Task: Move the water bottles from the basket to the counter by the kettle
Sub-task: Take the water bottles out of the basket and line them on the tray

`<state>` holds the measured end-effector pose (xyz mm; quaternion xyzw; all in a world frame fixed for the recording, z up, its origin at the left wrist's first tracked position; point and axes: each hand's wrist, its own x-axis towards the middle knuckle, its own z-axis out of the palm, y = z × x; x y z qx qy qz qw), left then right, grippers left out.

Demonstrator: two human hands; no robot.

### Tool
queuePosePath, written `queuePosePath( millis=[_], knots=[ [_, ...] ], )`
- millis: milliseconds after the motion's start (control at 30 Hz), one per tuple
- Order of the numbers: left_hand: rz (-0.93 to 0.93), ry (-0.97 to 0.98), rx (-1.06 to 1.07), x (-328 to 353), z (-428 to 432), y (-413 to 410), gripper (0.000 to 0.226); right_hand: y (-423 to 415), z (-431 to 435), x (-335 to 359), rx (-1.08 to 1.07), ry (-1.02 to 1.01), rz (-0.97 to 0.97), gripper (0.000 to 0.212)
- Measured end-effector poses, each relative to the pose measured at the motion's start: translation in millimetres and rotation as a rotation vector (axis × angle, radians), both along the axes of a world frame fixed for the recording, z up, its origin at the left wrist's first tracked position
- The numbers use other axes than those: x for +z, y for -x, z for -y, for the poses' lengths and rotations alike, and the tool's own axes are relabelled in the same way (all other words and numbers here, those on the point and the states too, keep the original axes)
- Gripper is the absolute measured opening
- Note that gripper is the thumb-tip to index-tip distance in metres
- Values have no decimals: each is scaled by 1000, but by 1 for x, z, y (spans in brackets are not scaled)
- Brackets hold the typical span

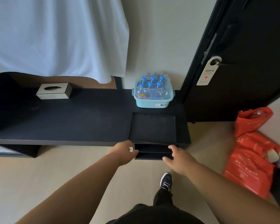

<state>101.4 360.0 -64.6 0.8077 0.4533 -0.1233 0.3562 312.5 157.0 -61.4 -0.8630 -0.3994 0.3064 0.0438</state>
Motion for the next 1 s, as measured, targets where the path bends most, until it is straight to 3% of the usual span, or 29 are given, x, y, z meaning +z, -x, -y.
queuePosePath(
  millis=[633,1000],
  knots=[
    [-69,-63,137,2,-89,-161,64,-210,-118,-9,130,-14,-18,75],
    [-87,-66,178,-1,-142,-196,51,-237,-181,-26,123,20,-82,75]
  ],
)
